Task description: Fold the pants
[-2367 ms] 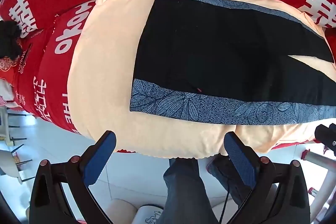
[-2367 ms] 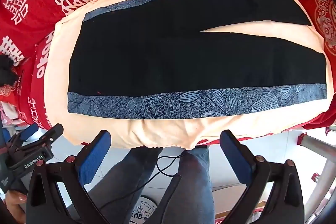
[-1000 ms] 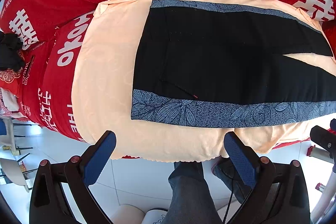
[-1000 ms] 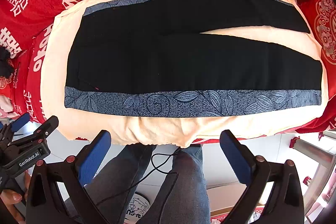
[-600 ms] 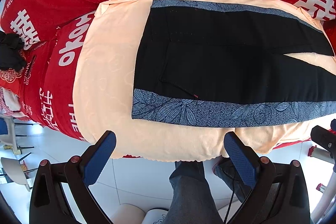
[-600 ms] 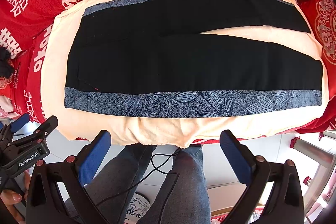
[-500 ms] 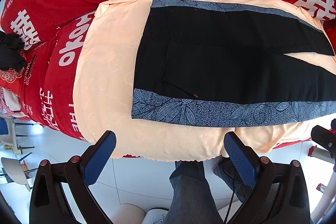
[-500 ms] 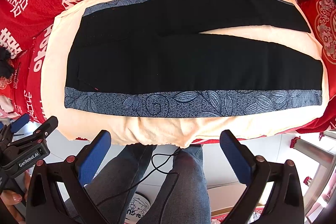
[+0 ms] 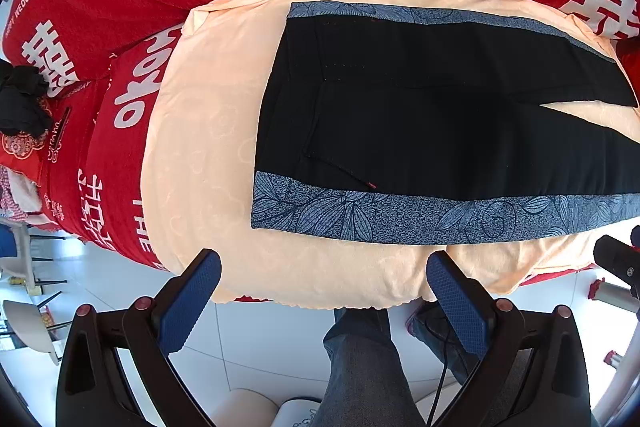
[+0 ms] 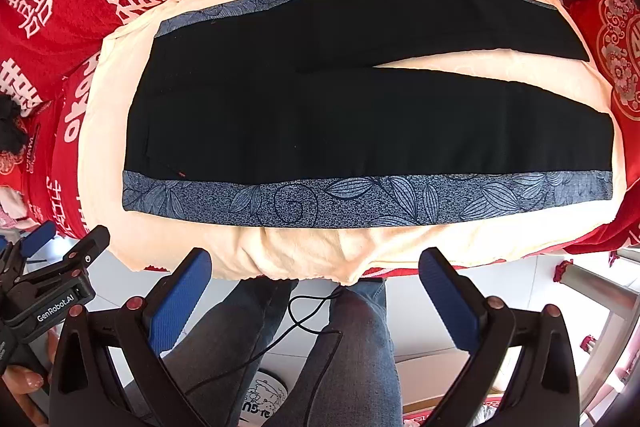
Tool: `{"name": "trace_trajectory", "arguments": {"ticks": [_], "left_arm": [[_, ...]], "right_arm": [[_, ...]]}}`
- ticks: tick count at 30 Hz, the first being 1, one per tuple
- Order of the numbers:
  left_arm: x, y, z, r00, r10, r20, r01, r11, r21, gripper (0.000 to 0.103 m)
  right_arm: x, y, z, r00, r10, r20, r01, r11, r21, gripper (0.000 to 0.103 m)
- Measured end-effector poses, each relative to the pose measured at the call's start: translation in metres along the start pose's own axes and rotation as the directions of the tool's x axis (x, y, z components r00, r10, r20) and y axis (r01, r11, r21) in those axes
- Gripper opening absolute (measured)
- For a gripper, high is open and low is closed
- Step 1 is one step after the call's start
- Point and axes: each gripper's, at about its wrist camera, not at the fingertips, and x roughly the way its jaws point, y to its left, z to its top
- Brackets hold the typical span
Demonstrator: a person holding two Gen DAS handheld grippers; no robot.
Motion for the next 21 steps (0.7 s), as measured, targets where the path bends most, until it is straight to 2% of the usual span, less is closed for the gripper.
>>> {"name": "trace_trajectory", "arguments": {"ticks": [9, 14, 21], "left_arm": [[-0.008, 0.000, 0.000, 0.999, 0.031, 0.018, -0.031, 0.999, -0.018, 0.103], [-0.013, -0.004, -0.004, 0.998, 0.056, 0.017, -0.055, 0.997, -0.060, 0.103], [-0.010, -0.016, -0.007, 0.999, 0.036, 0.004, -0.035, 0.993, -0.109, 0.103]], "right_arm": [[0.000, -0.002, 0.003, 0.999, 0.032, 0.012, -0.032, 0.999, -0.004, 0.103], [-0.003, -0.009, 0.003, 0.997, 0.071, 0.014, -0.071, 0.997, -0.007, 0.103], [-0.003, -0.023, 0.003, 0.995, 0.099, -0.003, -0.099, 0.994, -0.037, 0.103]]}}
